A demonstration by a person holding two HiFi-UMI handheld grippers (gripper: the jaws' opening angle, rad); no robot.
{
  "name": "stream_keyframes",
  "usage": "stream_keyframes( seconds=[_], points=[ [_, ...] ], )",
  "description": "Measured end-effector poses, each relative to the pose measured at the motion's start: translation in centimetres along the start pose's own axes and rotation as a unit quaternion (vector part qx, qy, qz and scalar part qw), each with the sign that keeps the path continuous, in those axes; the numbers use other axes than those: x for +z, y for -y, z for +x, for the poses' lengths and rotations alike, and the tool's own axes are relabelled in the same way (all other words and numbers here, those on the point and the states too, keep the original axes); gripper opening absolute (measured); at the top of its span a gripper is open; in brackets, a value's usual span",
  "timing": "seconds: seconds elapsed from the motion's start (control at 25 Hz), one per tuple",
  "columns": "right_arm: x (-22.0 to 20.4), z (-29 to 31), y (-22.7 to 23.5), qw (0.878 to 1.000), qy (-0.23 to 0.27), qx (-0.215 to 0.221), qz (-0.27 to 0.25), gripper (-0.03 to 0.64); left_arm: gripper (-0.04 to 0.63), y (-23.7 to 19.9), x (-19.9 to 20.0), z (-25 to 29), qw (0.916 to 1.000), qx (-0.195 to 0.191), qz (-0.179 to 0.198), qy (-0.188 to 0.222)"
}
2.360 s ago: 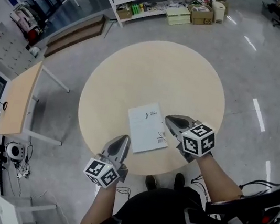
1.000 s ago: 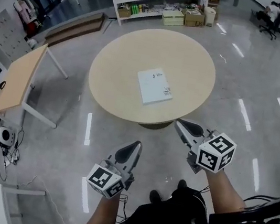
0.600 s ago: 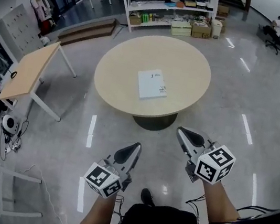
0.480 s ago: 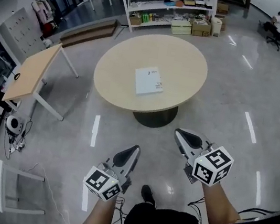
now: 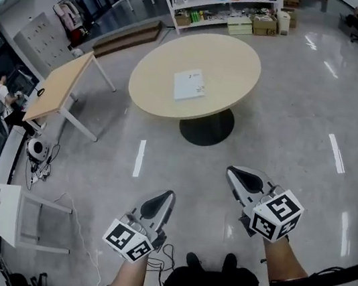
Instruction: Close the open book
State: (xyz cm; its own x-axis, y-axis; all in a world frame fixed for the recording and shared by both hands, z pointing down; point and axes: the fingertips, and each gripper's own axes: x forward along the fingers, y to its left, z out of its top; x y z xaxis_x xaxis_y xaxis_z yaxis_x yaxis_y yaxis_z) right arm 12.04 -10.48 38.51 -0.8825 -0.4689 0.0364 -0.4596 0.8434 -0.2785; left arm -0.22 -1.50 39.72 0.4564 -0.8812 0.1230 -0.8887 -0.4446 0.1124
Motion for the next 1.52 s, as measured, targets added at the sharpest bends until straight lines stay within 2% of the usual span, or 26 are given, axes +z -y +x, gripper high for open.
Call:
stream_keyframes(
  seconds=[0.16, 0.28, 0.48, 0.64, 0.8, 0.96, 1.2, 1.32, 1.52],
  points=[
    [0.1, -2.6, -3.7, 1.0, 0.009, 0.008, -0.024, -0.002, -0.009, 3.6, 0.2, -2.5, 0.9999, -0.009, 0.009, 0.004],
    [0.0, -4.6, -7.6, 0.999, 0.019, 0.012, -0.036, -0.002, -0.009, 6.0, 0.7, -5.5, 0.9993, -0.024, 0.017, 0.024],
    [-1.1, -7.2, -13.8, 0.999, 0.03, -0.015, -0.019, -0.001, -0.009, 9.3, 1.4, -12.0, 0.997, -0.055, 0.041, 0.034],
    [-4.2, -9.2, -19.7, 0.999, 0.011, -0.034, -0.035, -0.002, -0.009, 11.6, -1.2, -18.4, 0.9947, -0.081, 0.061, 0.02],
    [-7.5, -12.7, -26.1, 0.998, 0.013, -0.058, -0.029, 0.0, -0.009, 14.0, -4.0, -25.1, 0.9933, -0.104, 0.042, 0.026],
    [-9.0, -14.9, -31.3, 0.996, 0.003, -0.082, -0.023, 0.0, -0.009, 15.5, -4.5, -30.2, 0.9927, -0.116, 0.02, 0.028],
    [-7.9, -19.4, -34.7, 0.995, 0.022, -0.089, -0.042, -0.002, -0.009, 17.3, -3.1, -33.5, 0.9941, -0.098, 0.018, 0.043],
    [-7.6, -20.9, -35.1, 0.995, 0.013, -0.092, -0.049, -0.002, -0.009, 17.5, -2.0, -33.9, 0.9956, -0.078, 0.015, 0.05],
    [-6.1, -23.3, -35.1, 0.994, 0.025, -0.084, -0.062, -0.002, -0.009, 19.1, -0.9, -33.7, 0.9958, -0.067, 0.024, 0.057]
  ],
)
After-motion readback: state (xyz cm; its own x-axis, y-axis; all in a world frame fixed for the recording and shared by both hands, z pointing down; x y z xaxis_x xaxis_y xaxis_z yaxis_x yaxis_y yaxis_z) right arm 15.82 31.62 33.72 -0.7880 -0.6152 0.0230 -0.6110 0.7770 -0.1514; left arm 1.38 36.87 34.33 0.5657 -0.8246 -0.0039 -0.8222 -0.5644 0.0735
